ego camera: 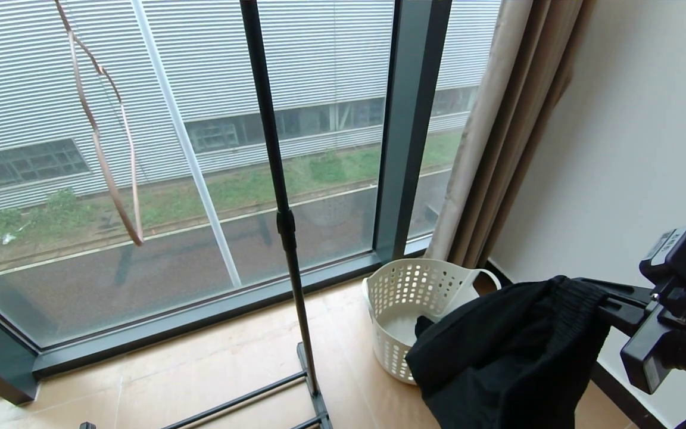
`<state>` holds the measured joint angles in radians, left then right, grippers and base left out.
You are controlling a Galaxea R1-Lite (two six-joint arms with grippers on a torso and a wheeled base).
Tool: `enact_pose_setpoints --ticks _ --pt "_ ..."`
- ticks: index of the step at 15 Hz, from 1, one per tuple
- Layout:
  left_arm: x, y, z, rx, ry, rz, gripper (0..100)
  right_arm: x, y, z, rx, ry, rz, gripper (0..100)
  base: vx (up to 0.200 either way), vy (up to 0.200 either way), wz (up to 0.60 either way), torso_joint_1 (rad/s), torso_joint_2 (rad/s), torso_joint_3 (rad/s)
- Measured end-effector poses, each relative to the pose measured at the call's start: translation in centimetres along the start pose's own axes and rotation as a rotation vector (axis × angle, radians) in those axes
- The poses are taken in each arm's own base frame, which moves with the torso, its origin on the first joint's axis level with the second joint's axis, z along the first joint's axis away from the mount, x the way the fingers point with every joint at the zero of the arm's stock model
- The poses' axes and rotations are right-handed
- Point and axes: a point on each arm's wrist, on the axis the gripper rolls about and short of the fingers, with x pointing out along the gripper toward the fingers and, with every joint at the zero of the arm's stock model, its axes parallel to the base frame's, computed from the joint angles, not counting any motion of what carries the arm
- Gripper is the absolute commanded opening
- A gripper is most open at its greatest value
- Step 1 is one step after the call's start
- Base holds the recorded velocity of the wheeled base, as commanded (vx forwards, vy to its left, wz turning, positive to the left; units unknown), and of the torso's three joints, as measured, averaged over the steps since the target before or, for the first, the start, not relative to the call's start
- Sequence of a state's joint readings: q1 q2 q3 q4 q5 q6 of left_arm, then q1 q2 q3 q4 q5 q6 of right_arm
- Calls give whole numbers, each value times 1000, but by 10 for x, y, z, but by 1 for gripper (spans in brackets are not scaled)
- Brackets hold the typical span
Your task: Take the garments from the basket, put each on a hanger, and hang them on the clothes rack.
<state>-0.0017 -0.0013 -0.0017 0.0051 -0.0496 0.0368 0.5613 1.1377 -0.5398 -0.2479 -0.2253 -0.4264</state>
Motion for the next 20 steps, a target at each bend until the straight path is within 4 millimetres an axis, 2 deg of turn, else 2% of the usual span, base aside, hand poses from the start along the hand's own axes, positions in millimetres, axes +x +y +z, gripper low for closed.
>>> enact_pose_setpoints --ticks 7,17,20 --pt "0 0 0 1 -1 1 100 0 0 0 -1 1 1 0 0 0 0 222 -504 -97" --pt "0 0 0 -3 -1 5 100 6 2 -3 -7 28 7 0 0 0 0 266 -570 -319" --pt "0 0 0 -7 0 8 100 6 4 -7 -21 35 13 0 0 0 0 64 -132 -159"
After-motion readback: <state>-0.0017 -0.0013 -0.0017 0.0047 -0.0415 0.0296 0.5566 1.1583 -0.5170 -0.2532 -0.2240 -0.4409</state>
